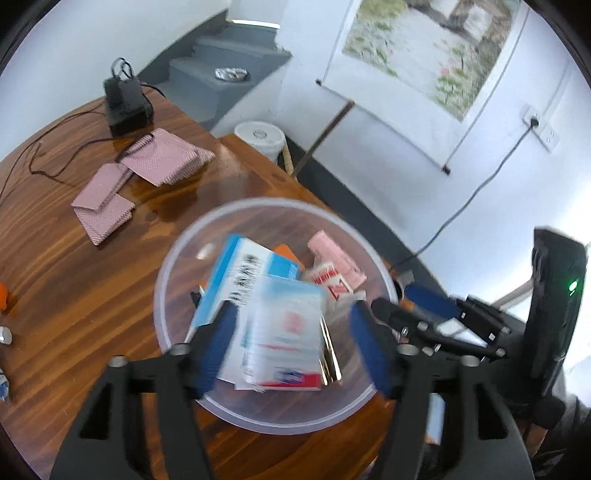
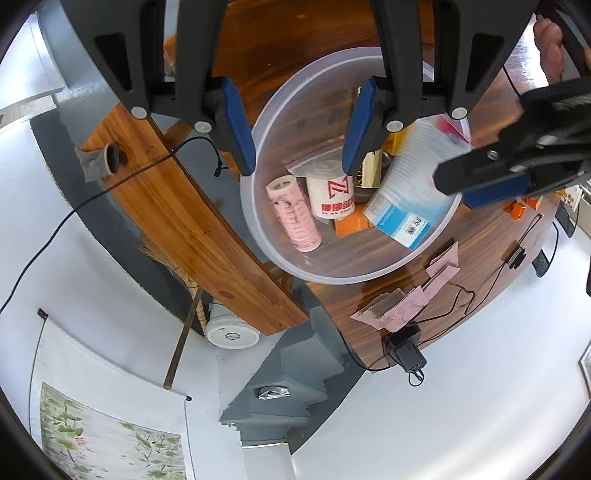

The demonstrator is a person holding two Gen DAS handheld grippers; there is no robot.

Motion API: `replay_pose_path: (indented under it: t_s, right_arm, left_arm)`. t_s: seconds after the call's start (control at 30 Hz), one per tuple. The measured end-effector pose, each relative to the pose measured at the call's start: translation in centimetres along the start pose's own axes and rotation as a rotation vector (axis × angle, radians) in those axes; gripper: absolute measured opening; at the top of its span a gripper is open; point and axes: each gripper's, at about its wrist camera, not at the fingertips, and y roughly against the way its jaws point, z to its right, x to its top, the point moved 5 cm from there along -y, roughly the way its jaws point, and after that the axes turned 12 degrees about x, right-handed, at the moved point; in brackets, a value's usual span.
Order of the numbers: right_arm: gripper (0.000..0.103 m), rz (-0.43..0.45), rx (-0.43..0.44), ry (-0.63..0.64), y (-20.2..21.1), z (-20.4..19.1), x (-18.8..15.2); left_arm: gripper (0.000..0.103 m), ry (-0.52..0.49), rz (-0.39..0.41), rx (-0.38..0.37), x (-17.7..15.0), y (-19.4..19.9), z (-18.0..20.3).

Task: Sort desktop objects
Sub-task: 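Lower the baby-wash box into the bowl and open the left gripper, then withdraw both grippers from the bowl toward the remaining table items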

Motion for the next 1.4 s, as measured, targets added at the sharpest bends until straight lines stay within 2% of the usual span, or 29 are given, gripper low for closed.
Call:
replay_pose_path:
  t_s: [0.27, 0.67, 1.03, 1.4]
  right_arm:
    - [0.054, -0.006, 0.020, 0.031, -0.2, -1.2, -0.1]
    - [0.055, -0.008, 0.055, 0.073, -0.7, -3.8, 0.1]
    - [0.055, -0.027, 0.124, 0.163, -2.5, -9.6, 0.0]
    - [0.057, -0.079, 0.187, 0.228, -5.2, -15.5, -0.9]
  left_arm:
    - [0.073, 0.078, 0.012, 0.025, 0.2, 0.3, -2.1]
    - [0.073, 0.133, -0.001, 0.106, -1.0, 1.0, -6.0]
    - [0.073, 0.256, 0.002, 0.206, -3.1, 3.3, -12.6]
    - [0.073, 0.393, -0.033, 0.298, -6.2, 5.0, -20.4]
